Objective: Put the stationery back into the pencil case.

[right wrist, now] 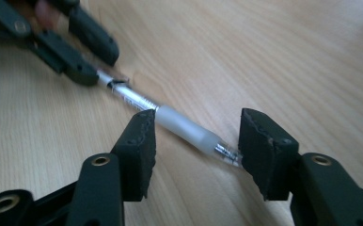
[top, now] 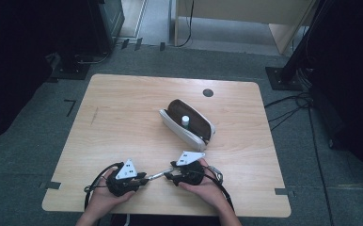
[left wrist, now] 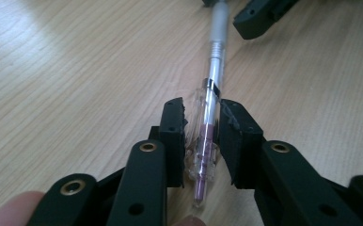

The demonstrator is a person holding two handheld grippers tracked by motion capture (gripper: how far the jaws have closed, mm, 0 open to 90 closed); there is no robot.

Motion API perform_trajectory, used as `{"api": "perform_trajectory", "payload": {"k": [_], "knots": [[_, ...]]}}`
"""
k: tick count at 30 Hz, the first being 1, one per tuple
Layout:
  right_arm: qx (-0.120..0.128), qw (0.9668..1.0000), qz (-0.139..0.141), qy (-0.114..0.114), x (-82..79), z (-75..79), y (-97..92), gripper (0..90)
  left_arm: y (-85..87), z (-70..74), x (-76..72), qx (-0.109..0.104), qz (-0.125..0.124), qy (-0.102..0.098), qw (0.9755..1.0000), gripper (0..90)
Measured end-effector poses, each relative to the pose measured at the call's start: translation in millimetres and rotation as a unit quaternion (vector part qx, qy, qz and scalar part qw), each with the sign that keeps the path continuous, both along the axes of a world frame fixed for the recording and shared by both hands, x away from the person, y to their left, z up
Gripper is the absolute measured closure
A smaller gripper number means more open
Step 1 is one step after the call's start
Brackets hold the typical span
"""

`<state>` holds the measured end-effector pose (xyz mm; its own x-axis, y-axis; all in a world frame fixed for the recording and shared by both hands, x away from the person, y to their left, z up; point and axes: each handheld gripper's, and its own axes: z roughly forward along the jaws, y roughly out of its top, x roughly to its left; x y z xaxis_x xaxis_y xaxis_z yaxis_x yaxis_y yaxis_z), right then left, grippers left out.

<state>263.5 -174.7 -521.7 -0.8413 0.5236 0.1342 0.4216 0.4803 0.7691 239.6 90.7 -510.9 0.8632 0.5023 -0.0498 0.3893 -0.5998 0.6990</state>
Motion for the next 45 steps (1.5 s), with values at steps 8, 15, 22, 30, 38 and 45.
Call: {"api": "perform_trajectory", "payload": {"k": [8, 15, 22, 30, 38, 45], "knots": [[-0.012, 0.9995, 0.02, -0.019, -10.7, -0.1, 3.2, 58.9, 6.3, -0.7, 3.1, 0.003, 0.043, -0.01, 0.999, 62.8], [-0.019, 0.9991, 0.024, -0.03, -19.4, 0.0, 1.1, 70.2, 17.4, -0.2, 7.6, -0.008, 0.1, -0.015, 0.9948, 58.2], [-0.023, 0.9987, 0.028, -0.037, -25.3, -0.3, 1.1, 79.6, 40.9, 3.3, 13.2, -0.04, 0.17, -0.019, 0.9845, 55.1], [-0.02, 0.9992, 0.019, -0.03, -26.2, -0.3, 1.7, 80.3, 66.8, 1.7, 20.0, -0.047, 0.239, -0.026, 0.9696, 48.4], [-0.01, 0.9996, -0.02, -0.016, -26.1, -0.1, 2.7, 81.2, 68.5, -4.1, 22.7, -0.026, 0.26, -0.032, 0.9648, 45.3], [0.007, 0.9988, -0.045, -0.017, -26.0, 2.5, -3.3, 81.3, 62.2, -6.0, 23.1, -0.001, 0.248, -0.033, 0.9682, 39.5]]}}
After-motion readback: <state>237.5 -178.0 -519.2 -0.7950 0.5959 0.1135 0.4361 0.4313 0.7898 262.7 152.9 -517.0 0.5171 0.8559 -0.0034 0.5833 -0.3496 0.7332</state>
